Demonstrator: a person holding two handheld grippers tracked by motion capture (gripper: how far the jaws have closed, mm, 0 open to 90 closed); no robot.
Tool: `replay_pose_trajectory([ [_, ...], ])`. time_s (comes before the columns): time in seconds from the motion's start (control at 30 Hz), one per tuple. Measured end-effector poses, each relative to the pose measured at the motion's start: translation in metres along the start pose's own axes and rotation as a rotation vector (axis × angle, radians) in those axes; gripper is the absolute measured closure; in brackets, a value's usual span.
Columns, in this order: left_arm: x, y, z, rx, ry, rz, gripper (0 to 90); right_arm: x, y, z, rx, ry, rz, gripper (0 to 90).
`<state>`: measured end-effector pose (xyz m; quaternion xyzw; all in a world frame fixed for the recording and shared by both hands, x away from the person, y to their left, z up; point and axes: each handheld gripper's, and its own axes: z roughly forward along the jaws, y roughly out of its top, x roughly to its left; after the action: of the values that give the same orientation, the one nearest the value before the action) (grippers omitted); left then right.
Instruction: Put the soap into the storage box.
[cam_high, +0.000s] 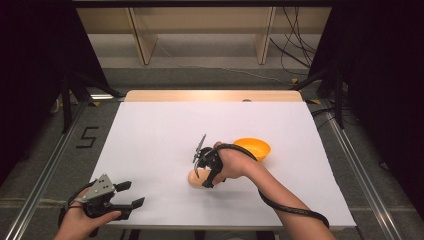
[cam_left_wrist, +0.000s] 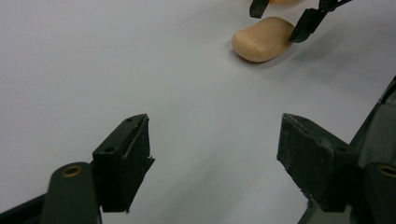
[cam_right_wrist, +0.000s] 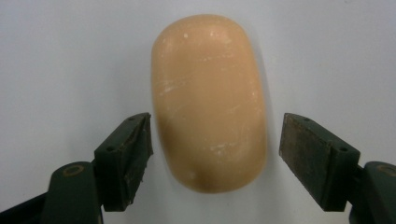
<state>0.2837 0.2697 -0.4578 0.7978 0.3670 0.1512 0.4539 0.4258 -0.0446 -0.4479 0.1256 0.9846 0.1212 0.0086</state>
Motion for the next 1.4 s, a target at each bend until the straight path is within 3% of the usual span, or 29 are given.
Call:
replay_pose_trajectory([
  [0.17, 0.001, 0.001, -0.001, 0.005, -0.004, 0.023, 25.2, -0.001, 0.005, 0.004, 0.007, 0.006, -0.028, 26.8],
  [0.2, 0.001, 0.001, -0.001, 0.005, -0.005, 0.023, 25.2, 0.000, 0.007, 0.005, 0.017, 0.008, -0.012, 26.9],
  [0.23, 0.001, 0.001, -0.001, 0.000, -0.003, 0.021, 25.2, -0.002, 0.008, 0.007, 0.009, 0.017, -0.050, 26.9],
  [0.3, 0.000, 0.000, 0.000, -0.003, -0.003, 0.004, 25.2, -0.001, 0.009, 0.008, 0.009, 0.009, -0.052, 27.0],
  [0.33, 0.001, 0.001, 0.000, -0.004, -0.003, 0.023, 25.2, -0.003, 0.011, 0.010, 0.001, 0.014, -0.092, 27.1],
  [0.4, 0.001, 0.001, -0.001, 0.005, -0.007, 0.025, 25.2, 0.000, 0.012, 0.009, 0.036, 0.022, -0.046, 27.5],
  [0.43, 0.001, 0.001, -0.001, 0.006, -0.008, 0.025, 25.2, -0.002, 0.014, 0.012, 0.014, 0.024, -0.081, 28.8],
  [0.47, 0.001, 0.001, -0.001, 0.005, -0.004, 0.025, 25.2, 0.000, 0.015, 0.012, 0.032, 0.021, -0.059, 29.0],
  [0.5, 0.001, 0.001, -0.001, 0.004, -0.004, 0.025, 25.2, -0.003, 0.016, 0.014, 0.020, 0.022, -0.105, 29.3],
  [0.6, 0.001, 0.001, -0.002, 0.004, -0.008, 0.026, 25.2, -0.003, 0.016, 0.016, 0.030, 0.029, -0.099, 30.2],
  [0.7, 0.002, 0.001, -0.002, 0.009, -0.006, 0.038, 25.2, -0.005, 0.018, 0.019, 0.036, 0.040, -0.122, 31.7],
  [0.8, 0.001, 0.001, -0.002, 0.004, -0.010, 0.025, 25.2, -0.006, 0.021, 0.020, 0.057, 0.039, -0.157, 32.4],
  [0.83, 0.001, 0.001, -0.001, 0.004, -0.009, 0.027, 25.2, -0.008, 0.022, 0.021, 0.060, 0.042, -0.189, 32.7],
  [1.07, 0.002, 0.001, -0.002, 0.007, -0.002, 0.041, 25.2, -0.003, 0.025, 0.020, 0.085, 0.035, -0.182, 33.4],
  [1.1, 0.002, 0.001, -0.002, 0.007, -0.001, 0.037, 25.2, 0.000, 0.024, 0.018, 0.118, 0.039, -0.134, 33.4],
  [1.2, 0.001, 0.001, -0.002, 0.003, -0.004, 0.027, 25.2, -0.004, 0.023, 0.019, 0.077, 0.041, -0.201, 33.5],
  [1.27, 0.003, 0.001, -0.002, 0.006, -0.006, 0.041, 25.3, -0.001, 0.022, 0.018, 0.099, 0.040, -0.160, 33.5],
  [1.3, 0.002, 0.001, -0.002, 0.006, -0.007, 0.036, 25.2, -0.003, 0.021, 0.018, 0.090, 0.051, -0.195, 33.6],
  [1.33, 0.002, 0.001, -0.002, 0.006, -0.007, 0.036, 25.2, -0.003, 0.021, 0.018, 0.090, 0.051, -0.195, 33.6],
  [1.37, 0.001, 0.001, -0.002, 0.003, -0.009, 0.025, 25.2, 0.000, 0.019, 0.015, 0.121, 0.055, -0.138, 33.5],
  [1.4, 0.001, 0.001, -0.002, 0.003, -0.009, 0.025, 25.2, 0.000, 0.019, 0.015, 0.121, 0.055, -0.138, 33.5],
])
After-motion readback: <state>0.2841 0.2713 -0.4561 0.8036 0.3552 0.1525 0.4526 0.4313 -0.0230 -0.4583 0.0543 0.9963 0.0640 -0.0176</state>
